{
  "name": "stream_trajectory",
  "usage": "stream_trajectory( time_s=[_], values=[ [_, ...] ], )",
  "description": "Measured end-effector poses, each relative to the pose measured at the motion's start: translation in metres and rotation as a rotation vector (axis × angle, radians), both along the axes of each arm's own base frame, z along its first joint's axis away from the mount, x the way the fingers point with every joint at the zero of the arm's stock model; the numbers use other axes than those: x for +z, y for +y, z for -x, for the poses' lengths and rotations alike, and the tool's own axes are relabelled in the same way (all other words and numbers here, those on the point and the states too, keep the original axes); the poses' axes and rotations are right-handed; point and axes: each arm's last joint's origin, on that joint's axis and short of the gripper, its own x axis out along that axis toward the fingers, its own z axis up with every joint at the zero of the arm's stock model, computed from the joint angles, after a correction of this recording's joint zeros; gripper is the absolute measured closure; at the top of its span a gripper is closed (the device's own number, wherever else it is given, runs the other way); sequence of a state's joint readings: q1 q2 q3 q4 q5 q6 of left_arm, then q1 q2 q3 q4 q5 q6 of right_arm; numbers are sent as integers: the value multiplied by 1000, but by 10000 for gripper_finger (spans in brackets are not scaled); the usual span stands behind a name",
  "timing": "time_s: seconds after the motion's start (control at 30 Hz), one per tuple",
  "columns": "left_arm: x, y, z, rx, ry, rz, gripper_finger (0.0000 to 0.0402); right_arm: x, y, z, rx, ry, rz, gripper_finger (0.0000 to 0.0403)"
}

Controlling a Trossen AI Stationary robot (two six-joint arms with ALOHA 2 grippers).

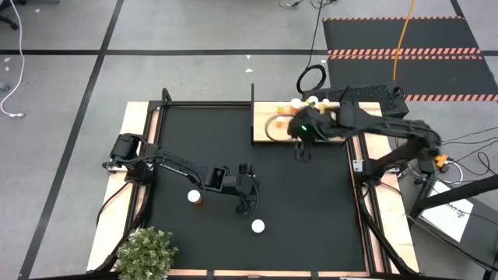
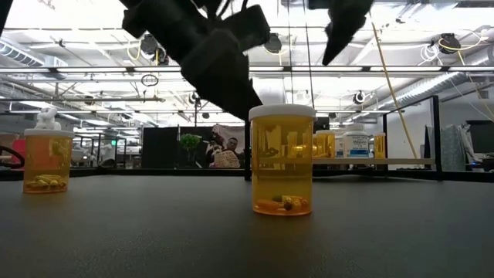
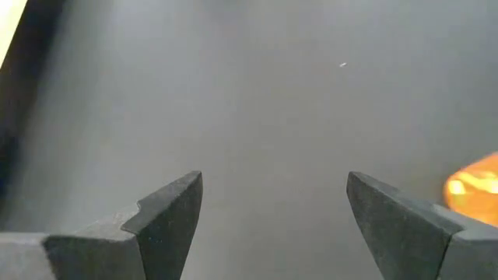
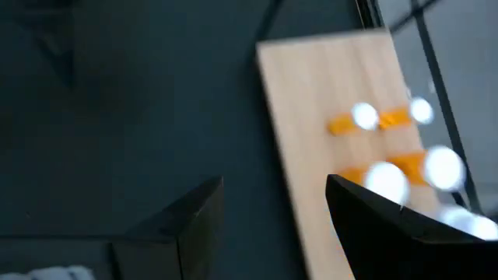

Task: Pick and place medicine bottles onto shelf by color
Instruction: Put the large orange pill bottle on the shelf

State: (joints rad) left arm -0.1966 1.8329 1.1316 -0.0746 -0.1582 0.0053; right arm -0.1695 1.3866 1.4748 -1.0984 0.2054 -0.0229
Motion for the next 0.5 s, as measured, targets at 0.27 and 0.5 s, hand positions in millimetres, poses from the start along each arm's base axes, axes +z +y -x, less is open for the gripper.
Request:
stream_trajectory(
  time_s=[0.27, 0.5],
  values=[
    [42, -26, 14, -18, -102, 9, 80, -54, 47, 46, 44, -267, -74, 179],
    [71, -54, 26, -56, -121, 50, 80, -102, 68, 66, 118, -377, -125, 179]
  ],
)
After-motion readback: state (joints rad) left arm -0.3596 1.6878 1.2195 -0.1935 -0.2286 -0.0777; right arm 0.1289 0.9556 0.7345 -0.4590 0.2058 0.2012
